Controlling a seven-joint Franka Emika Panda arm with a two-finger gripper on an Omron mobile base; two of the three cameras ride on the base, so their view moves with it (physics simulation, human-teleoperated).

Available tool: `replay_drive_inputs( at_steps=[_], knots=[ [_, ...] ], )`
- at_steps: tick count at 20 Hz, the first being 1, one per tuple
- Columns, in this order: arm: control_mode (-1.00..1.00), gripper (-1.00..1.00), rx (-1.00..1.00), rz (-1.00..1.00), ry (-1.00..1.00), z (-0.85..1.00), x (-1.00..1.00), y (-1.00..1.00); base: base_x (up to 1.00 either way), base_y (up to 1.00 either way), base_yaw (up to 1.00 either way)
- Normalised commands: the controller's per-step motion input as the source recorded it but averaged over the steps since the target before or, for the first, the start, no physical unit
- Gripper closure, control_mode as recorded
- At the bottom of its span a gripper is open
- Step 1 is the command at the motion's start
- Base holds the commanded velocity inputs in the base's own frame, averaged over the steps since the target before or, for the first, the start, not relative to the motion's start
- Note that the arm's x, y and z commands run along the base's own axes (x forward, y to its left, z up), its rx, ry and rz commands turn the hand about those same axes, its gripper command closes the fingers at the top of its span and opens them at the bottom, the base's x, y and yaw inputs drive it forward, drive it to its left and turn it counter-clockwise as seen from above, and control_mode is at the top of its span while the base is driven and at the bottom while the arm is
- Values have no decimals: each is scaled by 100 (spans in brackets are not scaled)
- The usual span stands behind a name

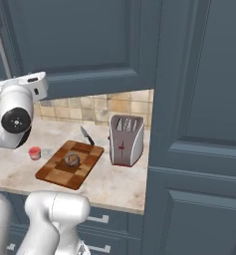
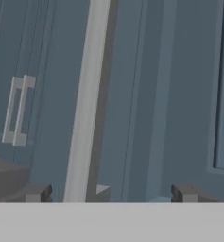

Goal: Pick the bread, place it on the cutting board, pick the jam, place it on the counter, and close the cabinet.

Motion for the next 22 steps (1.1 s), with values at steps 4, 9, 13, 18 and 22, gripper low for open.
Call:
replay_drive_inputs(
  at_steps=[4, 9, 13, 18, 22],
  knots=[
    [-100, -100, 0, -4, 0, 0, 39, 30, 0, 0, 0],
    [-100, -100, 0, -4, 0, 0, 34, 30, 0, 0, 0],
    [-100, -100, 0, -3, 0, 0, 30, 27, 0, 0, 0],
    [-100, -100, 0, -3, 0, 0, 31, 27, 0, 0, 0],
    [-100, -100, 1, -3, 0, 0, 30, 24, 0, 0, 0]
  ],
)
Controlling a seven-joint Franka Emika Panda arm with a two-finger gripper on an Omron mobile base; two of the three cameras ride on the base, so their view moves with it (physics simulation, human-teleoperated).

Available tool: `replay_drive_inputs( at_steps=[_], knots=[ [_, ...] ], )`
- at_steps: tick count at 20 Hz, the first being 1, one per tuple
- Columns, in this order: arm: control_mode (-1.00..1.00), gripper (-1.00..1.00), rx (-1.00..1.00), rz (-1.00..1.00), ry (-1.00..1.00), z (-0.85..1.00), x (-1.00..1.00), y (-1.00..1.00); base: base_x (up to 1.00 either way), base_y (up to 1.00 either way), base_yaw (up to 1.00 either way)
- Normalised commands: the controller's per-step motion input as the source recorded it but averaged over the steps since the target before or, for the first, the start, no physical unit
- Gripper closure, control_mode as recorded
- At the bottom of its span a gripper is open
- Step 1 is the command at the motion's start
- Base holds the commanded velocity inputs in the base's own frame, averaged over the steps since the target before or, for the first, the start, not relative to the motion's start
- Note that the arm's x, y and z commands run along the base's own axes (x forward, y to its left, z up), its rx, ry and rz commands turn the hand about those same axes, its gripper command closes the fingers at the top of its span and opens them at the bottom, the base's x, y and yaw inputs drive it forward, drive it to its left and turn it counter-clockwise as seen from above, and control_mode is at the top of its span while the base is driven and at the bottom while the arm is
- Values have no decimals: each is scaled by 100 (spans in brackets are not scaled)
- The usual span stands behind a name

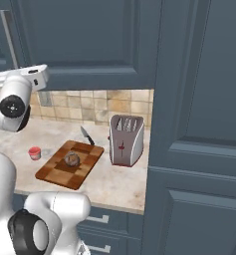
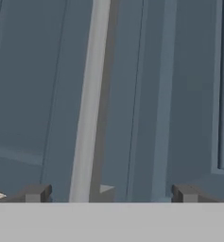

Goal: Pick the bread, place it on the cutting board, pick the jam, place it on the counter, and close the cabinet.

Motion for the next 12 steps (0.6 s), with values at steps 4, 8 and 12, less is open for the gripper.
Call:
replay_drive_inputs(
  at_steps=[4, 8, 12],
  knots=[
    [-100, -100, 1, -3, 0, 0, 28, 23, 0, 0, 0],
    [-100, -100, 1, -3, 0, 0, 29, 23, 0, 0, 0],
    [-100, -100, 2, -3, 0, 0, 29, 23, 0, 0, 0]
  ],
)
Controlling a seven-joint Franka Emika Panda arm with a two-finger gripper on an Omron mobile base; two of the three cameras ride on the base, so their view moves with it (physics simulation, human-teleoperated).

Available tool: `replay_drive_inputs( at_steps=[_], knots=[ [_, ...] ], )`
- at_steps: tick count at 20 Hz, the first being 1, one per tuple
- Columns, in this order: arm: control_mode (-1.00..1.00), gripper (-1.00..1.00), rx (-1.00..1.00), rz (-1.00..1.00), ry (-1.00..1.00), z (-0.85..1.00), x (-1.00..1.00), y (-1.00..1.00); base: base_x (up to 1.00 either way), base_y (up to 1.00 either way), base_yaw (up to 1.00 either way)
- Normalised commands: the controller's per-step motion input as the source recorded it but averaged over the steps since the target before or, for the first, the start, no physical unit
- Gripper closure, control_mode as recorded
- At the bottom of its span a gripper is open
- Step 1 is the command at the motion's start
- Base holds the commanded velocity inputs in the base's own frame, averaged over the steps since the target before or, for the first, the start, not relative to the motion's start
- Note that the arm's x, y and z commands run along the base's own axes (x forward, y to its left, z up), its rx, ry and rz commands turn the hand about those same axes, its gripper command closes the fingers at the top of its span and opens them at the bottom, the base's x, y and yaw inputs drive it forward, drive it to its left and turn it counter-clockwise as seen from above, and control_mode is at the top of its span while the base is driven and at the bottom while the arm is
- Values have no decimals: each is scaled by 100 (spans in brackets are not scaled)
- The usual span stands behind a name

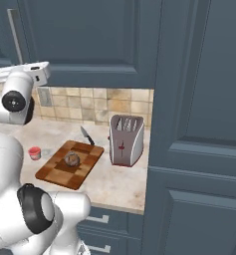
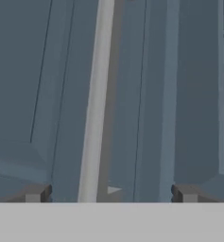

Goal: Pick the bread, place it on the cutting board, pick the jam, place it on the counter, and close the cabinet.

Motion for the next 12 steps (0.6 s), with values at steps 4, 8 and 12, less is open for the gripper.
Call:
replay_drive_inputs(
  at_steps=[4, 8, 12],
  knots=[
    [-100, -100, 2, -3, 1, 0, 28, 24, 0, 0, 0],
    [-100, -100, 2, -2, 1, 0, 26, 21, 0, 0, 0],
    [-100, -100, 1, -1, 1, 0, 27, 20, 0, 0, 0]
  ],
)
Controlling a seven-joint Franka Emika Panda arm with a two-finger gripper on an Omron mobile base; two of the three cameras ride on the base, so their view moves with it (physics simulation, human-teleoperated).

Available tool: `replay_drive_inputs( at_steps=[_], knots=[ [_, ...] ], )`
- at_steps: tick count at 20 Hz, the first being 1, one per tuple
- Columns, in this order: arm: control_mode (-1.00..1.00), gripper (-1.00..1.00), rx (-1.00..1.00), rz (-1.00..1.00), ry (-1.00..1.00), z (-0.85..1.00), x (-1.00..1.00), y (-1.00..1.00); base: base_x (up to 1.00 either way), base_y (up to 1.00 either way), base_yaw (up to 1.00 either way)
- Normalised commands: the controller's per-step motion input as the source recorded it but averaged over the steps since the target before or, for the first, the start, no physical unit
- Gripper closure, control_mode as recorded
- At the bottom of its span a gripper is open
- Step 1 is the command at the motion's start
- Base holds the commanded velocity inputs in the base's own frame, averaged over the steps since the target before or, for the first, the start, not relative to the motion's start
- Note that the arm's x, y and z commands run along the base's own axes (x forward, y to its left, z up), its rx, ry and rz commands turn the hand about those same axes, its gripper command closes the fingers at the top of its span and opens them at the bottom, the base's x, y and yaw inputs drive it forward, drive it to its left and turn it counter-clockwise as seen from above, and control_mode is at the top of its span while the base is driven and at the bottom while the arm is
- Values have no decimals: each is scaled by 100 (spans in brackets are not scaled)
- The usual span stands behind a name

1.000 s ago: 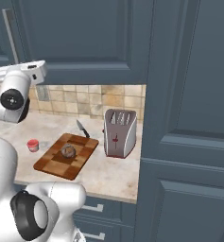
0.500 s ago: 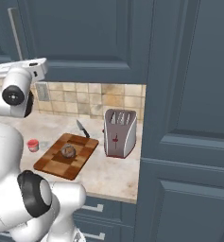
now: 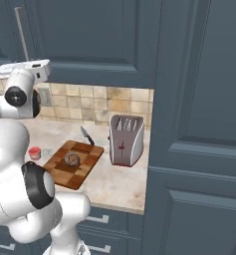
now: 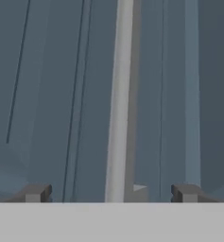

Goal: Pick the bread, place it on the cutting board, pick the jam, place it on the counter, and close the cabinet.

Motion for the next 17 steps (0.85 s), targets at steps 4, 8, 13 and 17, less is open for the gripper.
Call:
replay_drive_inputs(
  at_steps=[4, 8, 13, 17],
  knots=[
    [-100, -100, 1, -1, 1, 0, 26, 17, 0, 0, 0],
    [-100, -100, 1, -1, 0, 0, 29, 13, 0, 0, 0],
    [-100, -100, 0, -1, 0, 0, 24, 9, 0, 0, 0],
    [-100, -100, 0, 0, 0, 0, 11, 2, 0, 0, 0]
  ],
)
